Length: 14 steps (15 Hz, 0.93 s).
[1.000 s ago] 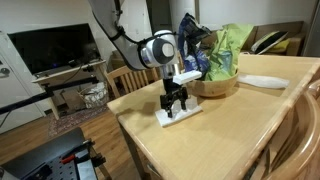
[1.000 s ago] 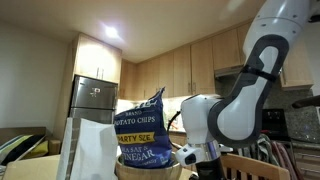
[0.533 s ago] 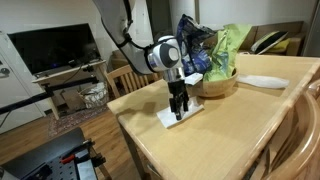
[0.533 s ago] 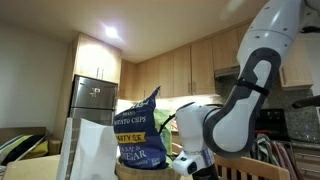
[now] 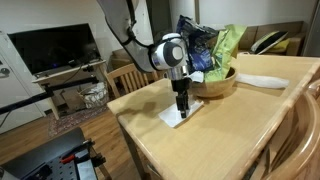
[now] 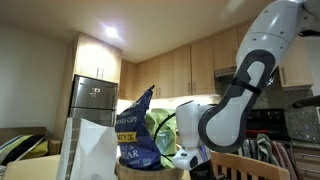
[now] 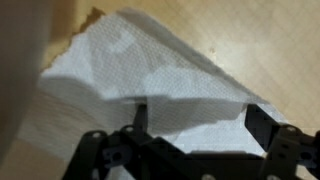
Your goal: Put the paper in the bowl
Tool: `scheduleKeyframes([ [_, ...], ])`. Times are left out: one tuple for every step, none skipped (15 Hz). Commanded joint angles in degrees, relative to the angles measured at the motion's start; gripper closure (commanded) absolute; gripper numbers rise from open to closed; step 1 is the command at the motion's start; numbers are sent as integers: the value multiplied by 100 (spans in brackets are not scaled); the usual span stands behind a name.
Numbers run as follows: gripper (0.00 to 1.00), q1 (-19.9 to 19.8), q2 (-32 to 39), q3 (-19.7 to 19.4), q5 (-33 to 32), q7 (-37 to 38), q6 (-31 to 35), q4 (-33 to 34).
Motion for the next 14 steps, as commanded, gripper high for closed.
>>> scheduleKeyframes([
  [0, -162, -156, 86, 238, -482, 11, -48],
  [0, -187, -177, 84, 288, -547, 27, -62],
  [0, -231, -200, 106, 355, -645, 27, -81],
  [0, -281, -209, 143, 455, -763, -7, -82],
  [0, -329, -234, 169, 545, -869, 14, -112],
  [0, -352, -263, 176, 618, -947, 32, -143],
  [0, -412, -292, 223, 714, -1061, 46, -172],
  [0, -465, -319, 268, 814, -1181, 81, -205],
  [0, -530, -329, 327, 900, -1341, 123, -223],
  [0, -562, -311, 353, 974, -1461, 174, -217],
  [0, -607, -282, 394, 1039, -1634, 239, -215],
  [0, -577, -254, 360, 1040, -1668, 301, -216],
  [0, -573, -222, 358, 1049, -1763, 321, -210],
  [0, -535, -205, 314, 1023, -1781, 363, -221],
])
